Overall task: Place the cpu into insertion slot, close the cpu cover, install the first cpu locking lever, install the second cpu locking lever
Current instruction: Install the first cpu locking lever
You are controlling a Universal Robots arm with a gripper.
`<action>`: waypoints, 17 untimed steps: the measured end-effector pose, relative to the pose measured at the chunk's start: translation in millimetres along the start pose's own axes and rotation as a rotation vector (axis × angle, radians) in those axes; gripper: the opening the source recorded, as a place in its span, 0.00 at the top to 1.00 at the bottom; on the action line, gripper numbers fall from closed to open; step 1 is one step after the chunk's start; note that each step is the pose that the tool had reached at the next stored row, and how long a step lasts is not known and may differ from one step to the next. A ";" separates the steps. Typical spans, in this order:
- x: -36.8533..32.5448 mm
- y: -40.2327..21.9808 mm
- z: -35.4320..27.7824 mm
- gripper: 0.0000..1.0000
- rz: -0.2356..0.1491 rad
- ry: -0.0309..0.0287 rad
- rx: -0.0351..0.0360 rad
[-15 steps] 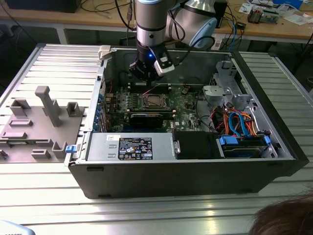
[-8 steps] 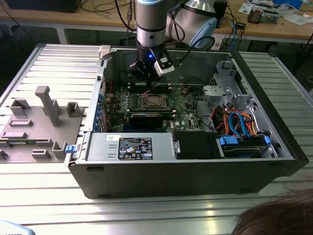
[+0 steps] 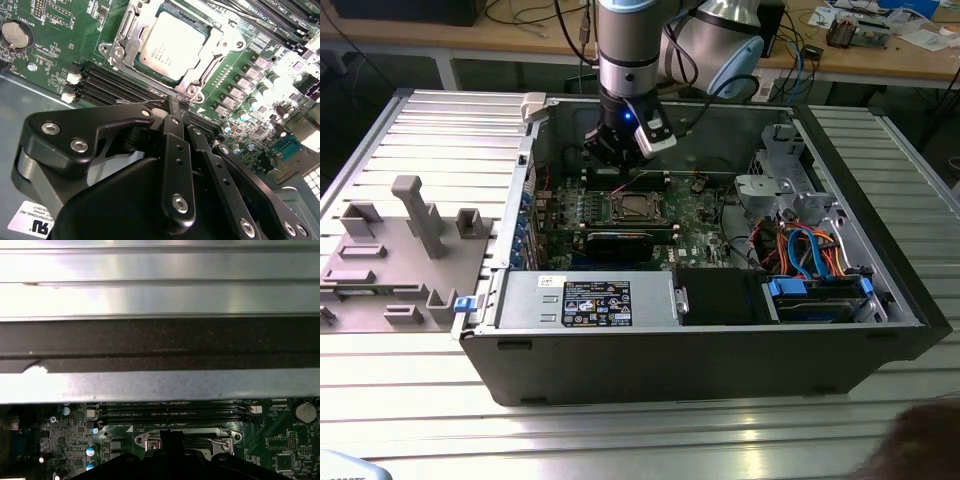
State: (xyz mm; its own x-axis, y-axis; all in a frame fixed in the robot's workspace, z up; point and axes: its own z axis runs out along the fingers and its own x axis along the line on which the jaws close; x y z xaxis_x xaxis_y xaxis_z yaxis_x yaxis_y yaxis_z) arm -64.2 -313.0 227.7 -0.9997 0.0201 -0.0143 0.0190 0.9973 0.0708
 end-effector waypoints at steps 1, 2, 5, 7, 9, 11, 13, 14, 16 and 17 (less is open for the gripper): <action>-0.2 0.0 0.3 0.89 0.000 0.0001 0.0001; -0.3 0.0 0.6 0.89 0.000 0.0000 0.0000; -0.3 0.0 1.7 0.89 -0.001 0.0001 0.0000; -0.6 0.0 2.8 0.89 -0.001 0.0000 -0.0001; -0.8 0.0 3.5 0.89 -0.001 0.0001 0.0001; -1.0 1.1 4.9 0.89 -0.006 0.0004 -0.0001; -0.9 3.1 5.8 0.89 -0.028 0.0019 -0.0004; -0.7 4.7 6.3 0.89 -0.035 0.0025 -0.0004; -0.7 6.0 7.1 0.89 -0.036 0.0025 -0.0005; -0.7 6.2 7.6 0.89 -0.036 0.0024 -0.0006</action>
State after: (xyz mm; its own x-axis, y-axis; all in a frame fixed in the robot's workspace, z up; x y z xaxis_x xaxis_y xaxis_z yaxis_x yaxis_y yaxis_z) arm -63.3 -306.3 220.6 -0.9998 -0.0158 -0.0144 -0.0168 0.9973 0.0709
